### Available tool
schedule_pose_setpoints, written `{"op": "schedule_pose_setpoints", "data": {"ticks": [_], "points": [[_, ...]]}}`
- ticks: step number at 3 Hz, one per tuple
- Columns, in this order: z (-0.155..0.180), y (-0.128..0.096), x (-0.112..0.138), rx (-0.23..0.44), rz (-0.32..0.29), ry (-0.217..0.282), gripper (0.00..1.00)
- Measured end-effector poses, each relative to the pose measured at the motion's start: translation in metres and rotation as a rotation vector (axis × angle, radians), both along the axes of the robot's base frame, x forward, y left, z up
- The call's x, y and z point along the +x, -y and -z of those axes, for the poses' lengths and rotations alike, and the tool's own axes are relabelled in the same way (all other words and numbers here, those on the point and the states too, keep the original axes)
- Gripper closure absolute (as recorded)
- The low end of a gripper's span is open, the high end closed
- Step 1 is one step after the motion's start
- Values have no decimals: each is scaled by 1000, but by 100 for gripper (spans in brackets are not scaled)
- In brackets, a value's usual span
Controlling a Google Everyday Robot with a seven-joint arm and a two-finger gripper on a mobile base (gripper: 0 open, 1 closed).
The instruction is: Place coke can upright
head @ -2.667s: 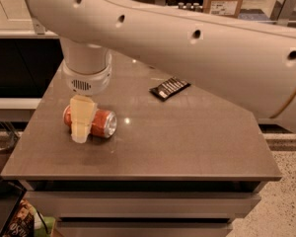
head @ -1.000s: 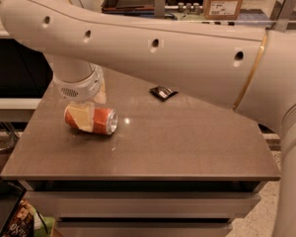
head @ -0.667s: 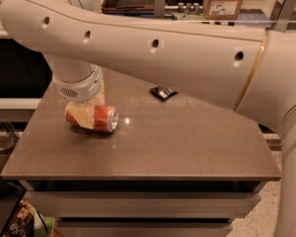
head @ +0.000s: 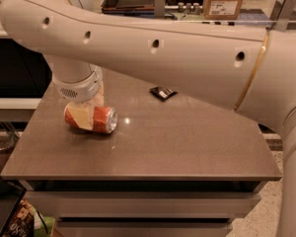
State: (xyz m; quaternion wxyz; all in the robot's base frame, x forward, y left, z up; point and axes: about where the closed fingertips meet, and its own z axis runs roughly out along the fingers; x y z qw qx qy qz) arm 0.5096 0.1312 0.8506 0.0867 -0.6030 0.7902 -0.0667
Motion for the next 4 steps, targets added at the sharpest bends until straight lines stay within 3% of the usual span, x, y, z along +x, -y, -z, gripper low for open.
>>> {"op": "schedule_pose_setpoints", "data": {"ticks": [1, 2, 4], "points": [[-2, 2, 2, 41, -25, -2, 100], [-6, 9, 7, 154, -79, -5, 100], [-21, 16, 24, 452, -198, 41, 100]]}}
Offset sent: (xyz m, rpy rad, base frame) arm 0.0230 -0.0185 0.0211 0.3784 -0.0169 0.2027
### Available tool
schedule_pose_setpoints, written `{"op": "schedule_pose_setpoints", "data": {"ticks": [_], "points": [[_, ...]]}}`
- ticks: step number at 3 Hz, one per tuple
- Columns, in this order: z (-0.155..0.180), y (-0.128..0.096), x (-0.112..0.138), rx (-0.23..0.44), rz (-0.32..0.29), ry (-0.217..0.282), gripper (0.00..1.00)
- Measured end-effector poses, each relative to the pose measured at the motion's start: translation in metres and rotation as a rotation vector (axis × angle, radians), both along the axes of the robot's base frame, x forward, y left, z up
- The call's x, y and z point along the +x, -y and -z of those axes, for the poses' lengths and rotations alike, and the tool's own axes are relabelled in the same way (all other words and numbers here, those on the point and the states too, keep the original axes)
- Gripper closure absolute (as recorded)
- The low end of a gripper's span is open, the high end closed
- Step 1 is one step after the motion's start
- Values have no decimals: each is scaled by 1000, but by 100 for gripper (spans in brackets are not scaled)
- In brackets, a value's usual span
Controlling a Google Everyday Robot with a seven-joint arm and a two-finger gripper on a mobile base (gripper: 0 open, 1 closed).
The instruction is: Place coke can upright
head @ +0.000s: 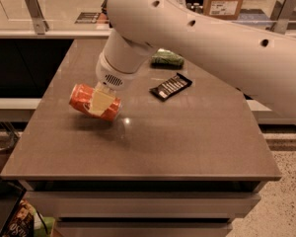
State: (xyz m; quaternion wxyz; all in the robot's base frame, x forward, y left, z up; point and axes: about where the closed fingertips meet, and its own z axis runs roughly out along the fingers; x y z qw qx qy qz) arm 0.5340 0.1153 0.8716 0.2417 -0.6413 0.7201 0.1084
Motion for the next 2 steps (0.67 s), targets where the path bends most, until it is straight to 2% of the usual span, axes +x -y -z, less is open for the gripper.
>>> {"op": "schedule_pose_setpoints", "data": {"ticks": [1, 2], "points": [[-9, -4, -6, 108, -62, 8, 100], [-14, -11, -16, 207, -114, -6, 100]]}}
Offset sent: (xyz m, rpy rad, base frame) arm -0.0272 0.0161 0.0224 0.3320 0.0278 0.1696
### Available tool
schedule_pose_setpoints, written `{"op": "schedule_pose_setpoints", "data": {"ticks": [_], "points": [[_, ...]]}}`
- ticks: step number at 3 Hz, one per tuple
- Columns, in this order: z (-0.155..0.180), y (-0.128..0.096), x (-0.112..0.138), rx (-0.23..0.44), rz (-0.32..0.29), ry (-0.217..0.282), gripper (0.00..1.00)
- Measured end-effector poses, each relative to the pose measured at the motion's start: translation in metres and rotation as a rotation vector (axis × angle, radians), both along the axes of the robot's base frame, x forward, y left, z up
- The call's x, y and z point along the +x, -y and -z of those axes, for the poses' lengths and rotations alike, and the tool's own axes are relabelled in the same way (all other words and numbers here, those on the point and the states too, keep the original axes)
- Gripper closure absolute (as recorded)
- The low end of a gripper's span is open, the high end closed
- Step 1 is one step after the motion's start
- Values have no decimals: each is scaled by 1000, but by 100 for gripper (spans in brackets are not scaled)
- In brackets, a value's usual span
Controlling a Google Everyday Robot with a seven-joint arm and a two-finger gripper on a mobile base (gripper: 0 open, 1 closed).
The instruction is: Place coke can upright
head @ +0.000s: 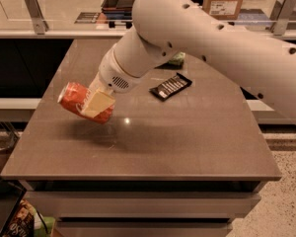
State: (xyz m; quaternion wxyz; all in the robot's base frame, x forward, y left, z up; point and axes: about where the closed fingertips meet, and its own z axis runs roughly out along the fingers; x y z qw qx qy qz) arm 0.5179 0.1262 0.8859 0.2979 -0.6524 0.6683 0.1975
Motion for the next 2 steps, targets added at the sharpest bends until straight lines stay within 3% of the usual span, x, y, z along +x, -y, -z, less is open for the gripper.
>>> {"op": "schedule_pose_setpoints", "data": {"ticks": [2], "points": [[-16, -11, -25, 157, -42, -26, 100]]}}
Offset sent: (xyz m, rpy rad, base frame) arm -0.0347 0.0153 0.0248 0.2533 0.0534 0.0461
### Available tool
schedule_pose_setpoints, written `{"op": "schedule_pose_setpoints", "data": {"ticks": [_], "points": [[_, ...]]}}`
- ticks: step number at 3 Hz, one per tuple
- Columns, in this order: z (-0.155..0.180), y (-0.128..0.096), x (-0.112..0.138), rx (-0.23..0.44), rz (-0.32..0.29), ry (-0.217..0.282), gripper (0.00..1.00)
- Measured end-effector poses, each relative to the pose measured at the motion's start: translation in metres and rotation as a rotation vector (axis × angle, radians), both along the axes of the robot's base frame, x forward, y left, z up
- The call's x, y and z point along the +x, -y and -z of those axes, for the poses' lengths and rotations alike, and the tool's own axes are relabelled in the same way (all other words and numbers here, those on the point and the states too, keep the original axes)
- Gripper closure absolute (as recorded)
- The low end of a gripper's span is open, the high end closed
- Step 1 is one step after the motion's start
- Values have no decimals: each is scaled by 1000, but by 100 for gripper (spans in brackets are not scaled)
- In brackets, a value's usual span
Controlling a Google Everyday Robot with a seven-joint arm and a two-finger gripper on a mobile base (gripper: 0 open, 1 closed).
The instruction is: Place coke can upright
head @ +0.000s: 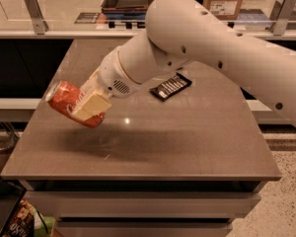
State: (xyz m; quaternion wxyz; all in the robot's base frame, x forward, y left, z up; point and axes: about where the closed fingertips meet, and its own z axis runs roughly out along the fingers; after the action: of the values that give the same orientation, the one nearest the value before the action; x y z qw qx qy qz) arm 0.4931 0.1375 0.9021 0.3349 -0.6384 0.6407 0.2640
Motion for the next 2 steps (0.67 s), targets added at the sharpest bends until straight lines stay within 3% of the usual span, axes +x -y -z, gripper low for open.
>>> {"op": "schedule_pose_setpoints", "data": {"ticks": [2], "points": [[2, -19, 3, 160, 50, -17, 100]]}}
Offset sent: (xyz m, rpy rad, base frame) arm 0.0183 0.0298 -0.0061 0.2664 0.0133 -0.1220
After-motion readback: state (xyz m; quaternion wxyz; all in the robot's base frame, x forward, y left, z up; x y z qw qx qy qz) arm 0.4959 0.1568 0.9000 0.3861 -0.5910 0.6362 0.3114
